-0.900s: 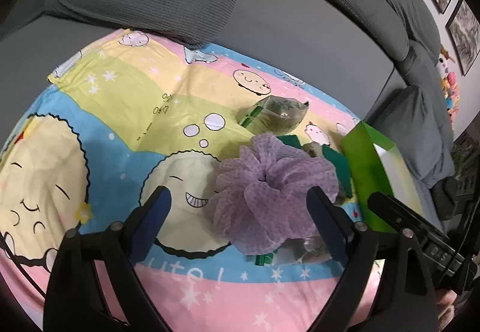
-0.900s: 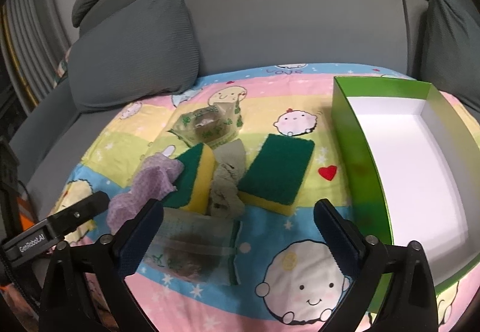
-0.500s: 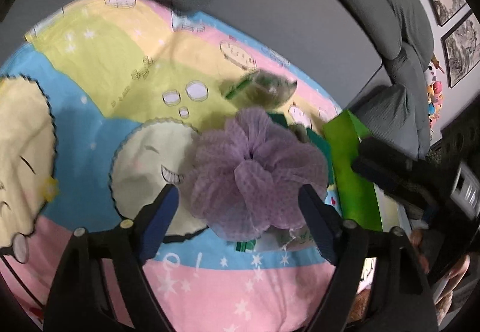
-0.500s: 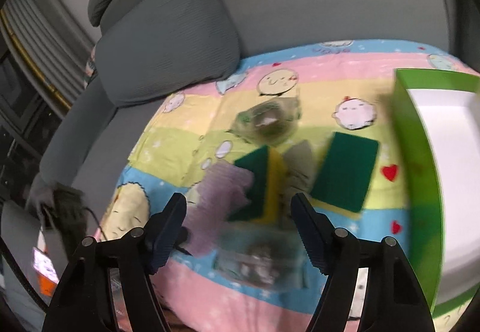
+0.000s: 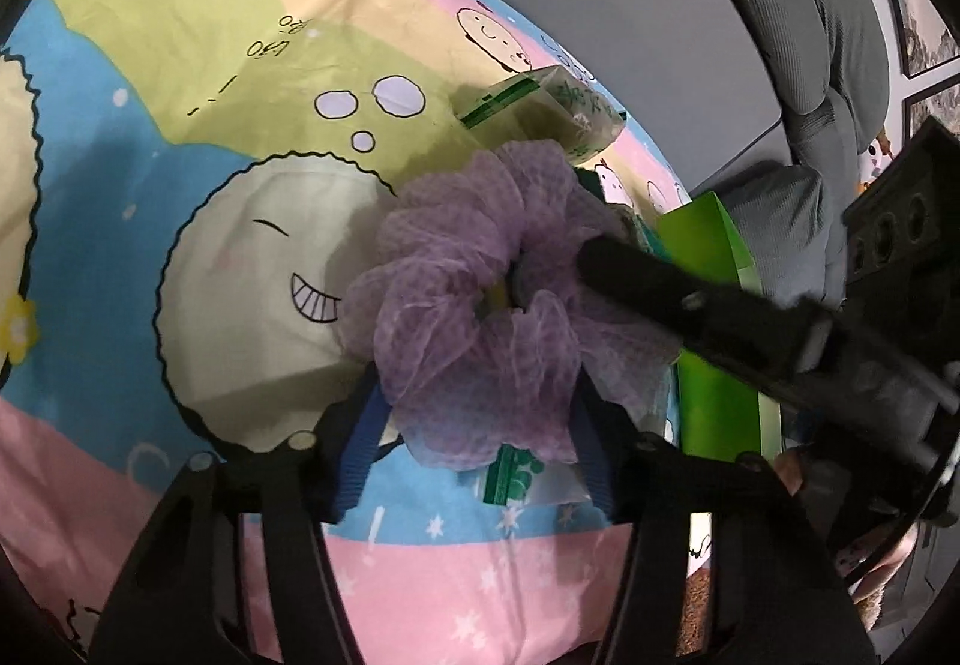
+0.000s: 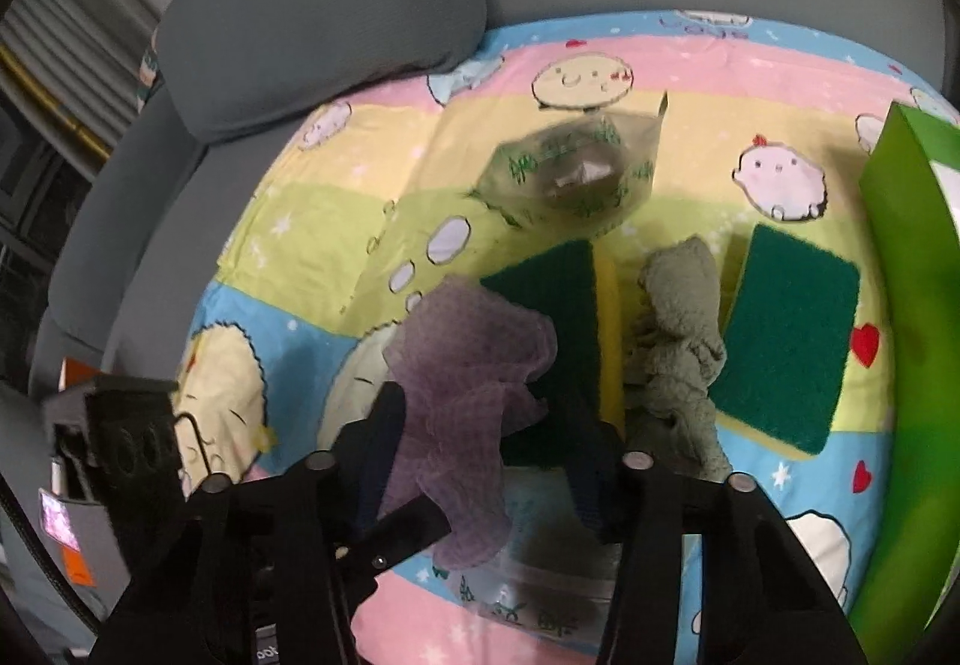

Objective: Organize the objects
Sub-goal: 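Grasp the purple mesh bath puff with the left gripper and lift it, then carry the purple bath puff over the white box with the left gripper, then open the left gripper to drop the bath puff into the box, then grasp the clear plastic bag with the right gripper and lift it, then carry the clear plastic bag over the white box with the right gripper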

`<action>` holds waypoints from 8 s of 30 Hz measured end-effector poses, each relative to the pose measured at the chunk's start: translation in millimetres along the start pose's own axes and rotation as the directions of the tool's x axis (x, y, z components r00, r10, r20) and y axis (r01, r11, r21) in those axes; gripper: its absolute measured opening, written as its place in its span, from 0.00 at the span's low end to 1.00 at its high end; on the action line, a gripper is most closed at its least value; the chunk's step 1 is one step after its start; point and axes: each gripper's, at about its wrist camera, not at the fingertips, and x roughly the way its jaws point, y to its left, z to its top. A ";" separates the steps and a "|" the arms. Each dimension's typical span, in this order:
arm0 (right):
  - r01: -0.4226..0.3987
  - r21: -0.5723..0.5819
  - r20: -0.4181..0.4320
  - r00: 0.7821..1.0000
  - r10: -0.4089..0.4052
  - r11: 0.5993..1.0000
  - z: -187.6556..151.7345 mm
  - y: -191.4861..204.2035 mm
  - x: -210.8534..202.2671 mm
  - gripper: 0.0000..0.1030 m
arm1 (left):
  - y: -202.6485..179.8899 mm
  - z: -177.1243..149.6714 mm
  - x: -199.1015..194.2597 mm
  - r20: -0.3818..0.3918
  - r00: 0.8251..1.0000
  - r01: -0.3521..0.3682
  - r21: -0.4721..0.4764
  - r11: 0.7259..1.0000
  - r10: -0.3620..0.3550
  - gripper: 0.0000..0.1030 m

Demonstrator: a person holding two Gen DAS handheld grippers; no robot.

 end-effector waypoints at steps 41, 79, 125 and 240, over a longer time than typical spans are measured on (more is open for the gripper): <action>-0.063 0.010 0.437 0.898 0.052 0.998 -60.6 -69.3 -167.5 0.16 | -185.6 -49.9 -23.5 0.182 0.981 -0.038 0.508 0.860 -0.064 0.23; 0.057 0.319 0.389 0.903 -0.185 0.946 -94.6 -213.0 -184.3 0.16 | -261.7 -83.6 108.4 -0.036 0.999 0.044 0.625 0.779 -0.028 0.23; 0.034 0.301 0.468 0.865 -0.179 0.953 -92.8 -174.6 -207.5 0.73 | -199.9 -57.0 10.4 0.161 0.986 -0.106 0.487 0.867 0.031 0.76; -0.255 -0.002 0.381 0.894 0.237 0.967 -64.7 -65.5 -153.4 0.69 | -168.5 -76.7 -49.5 0.244 0.964 -0.015 0.449 0.894 -0.106 0.48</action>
